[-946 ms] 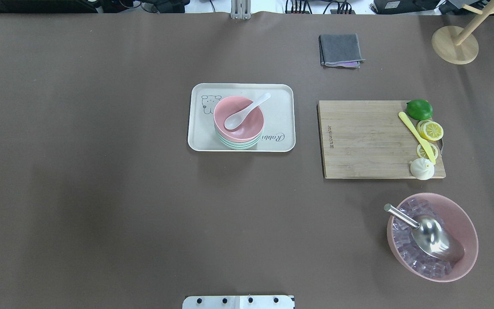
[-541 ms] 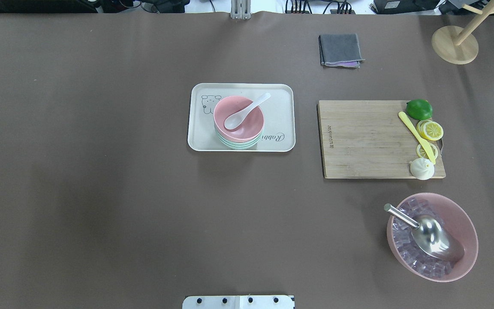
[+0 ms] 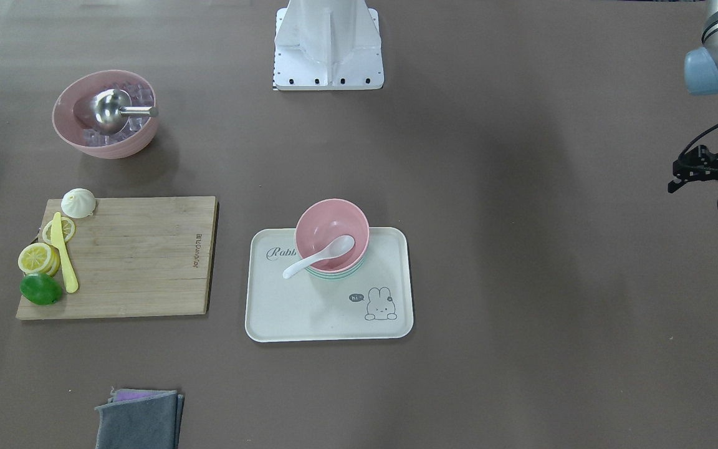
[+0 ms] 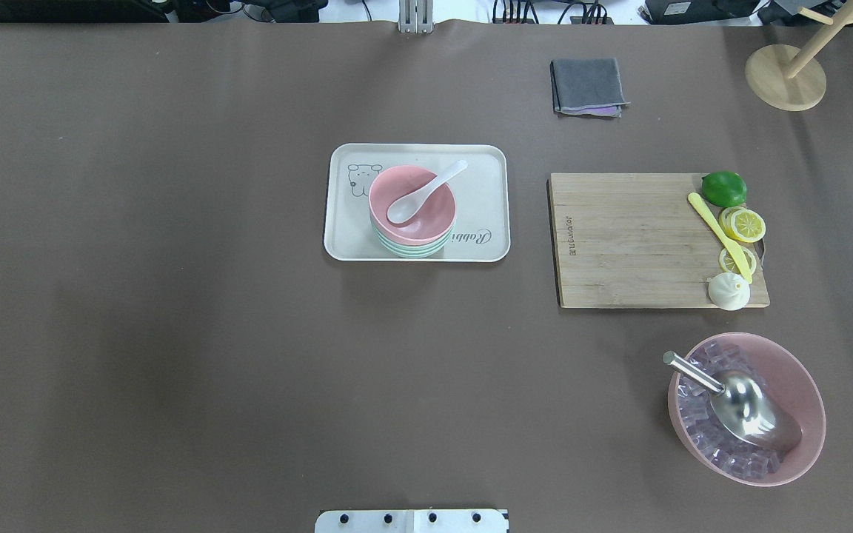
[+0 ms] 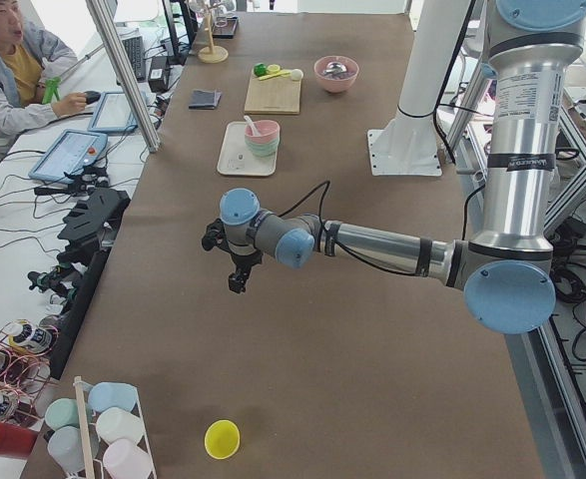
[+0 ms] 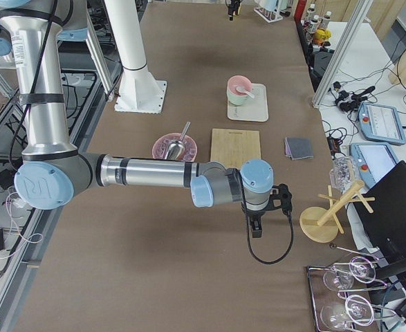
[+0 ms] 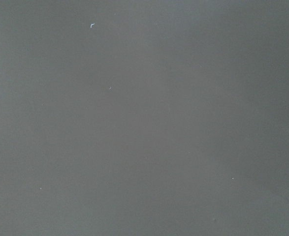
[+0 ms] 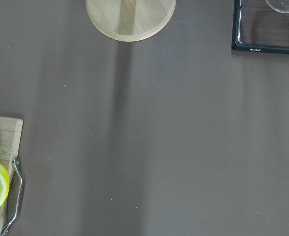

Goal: Stack pink bowl on green and place spoon

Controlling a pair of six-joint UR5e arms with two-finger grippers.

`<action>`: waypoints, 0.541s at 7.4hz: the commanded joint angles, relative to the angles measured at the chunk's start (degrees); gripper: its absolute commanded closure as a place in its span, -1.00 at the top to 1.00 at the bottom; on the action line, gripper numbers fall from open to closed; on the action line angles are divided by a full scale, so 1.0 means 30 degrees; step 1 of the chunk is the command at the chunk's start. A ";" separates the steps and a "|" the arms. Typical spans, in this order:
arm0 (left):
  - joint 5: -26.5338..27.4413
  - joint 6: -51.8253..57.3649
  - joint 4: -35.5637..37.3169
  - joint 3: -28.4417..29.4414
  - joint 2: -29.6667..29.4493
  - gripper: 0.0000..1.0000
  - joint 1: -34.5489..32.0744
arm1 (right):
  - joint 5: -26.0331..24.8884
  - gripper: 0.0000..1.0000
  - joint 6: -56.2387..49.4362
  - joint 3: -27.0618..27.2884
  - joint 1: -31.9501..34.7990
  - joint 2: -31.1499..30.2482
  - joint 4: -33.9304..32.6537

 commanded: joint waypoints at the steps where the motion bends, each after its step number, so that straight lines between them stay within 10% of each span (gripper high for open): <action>1: 0.0029 0.0029 0.0000 0.0040 0.0024 0.95 0.0003 | 0.0015 1.00 0.0001 0.0261 -0.0001 -0.0181 -0.0011; 4: 0.0001 0.0000 0.0000 0.0011 -0.0063 0.95 0.0004 | 0.0161 1.00 0.0001 0.0408 -0.0001 -0.0328 -0.0011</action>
